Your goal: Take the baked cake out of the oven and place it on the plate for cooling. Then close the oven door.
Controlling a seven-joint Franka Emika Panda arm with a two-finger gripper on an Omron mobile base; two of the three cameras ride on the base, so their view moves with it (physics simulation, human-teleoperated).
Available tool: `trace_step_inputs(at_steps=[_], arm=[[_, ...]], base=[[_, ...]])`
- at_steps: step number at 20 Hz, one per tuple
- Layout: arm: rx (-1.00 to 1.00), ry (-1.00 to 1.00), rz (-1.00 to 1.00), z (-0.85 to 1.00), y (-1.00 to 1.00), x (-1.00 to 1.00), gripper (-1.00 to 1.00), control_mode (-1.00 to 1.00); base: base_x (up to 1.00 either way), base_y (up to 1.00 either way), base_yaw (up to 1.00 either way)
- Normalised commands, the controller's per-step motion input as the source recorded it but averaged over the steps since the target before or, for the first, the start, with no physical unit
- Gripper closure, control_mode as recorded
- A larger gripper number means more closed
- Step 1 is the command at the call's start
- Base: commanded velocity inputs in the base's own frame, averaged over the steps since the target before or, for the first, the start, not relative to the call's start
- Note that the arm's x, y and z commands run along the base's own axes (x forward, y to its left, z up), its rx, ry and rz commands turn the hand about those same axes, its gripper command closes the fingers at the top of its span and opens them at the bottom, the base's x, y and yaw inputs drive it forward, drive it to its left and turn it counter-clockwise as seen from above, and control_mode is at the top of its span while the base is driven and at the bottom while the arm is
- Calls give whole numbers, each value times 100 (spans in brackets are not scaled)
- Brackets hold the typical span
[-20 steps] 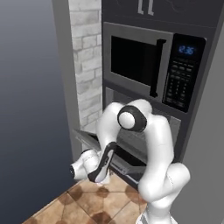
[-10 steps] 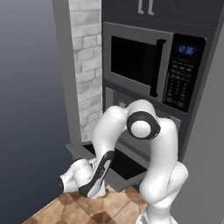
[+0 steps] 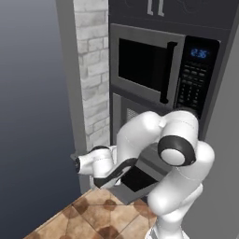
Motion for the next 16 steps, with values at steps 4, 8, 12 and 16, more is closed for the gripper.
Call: trace_step_inputs(at_steps=[4, 8, 12, 16], arm=[[0, 0, -7, -1, -56, 79, -100, -100], [-1, 0, -3, -25, -31, 69, -100, -100], [-5, -1, -2, -43, -12, 47, -100, -100], [-11, 0, -6, -48, -16, 52, -100, -100]], base=[[0, 0, 0], [0, 0, 0], [0, 0, 0], [0, 0, 0]])
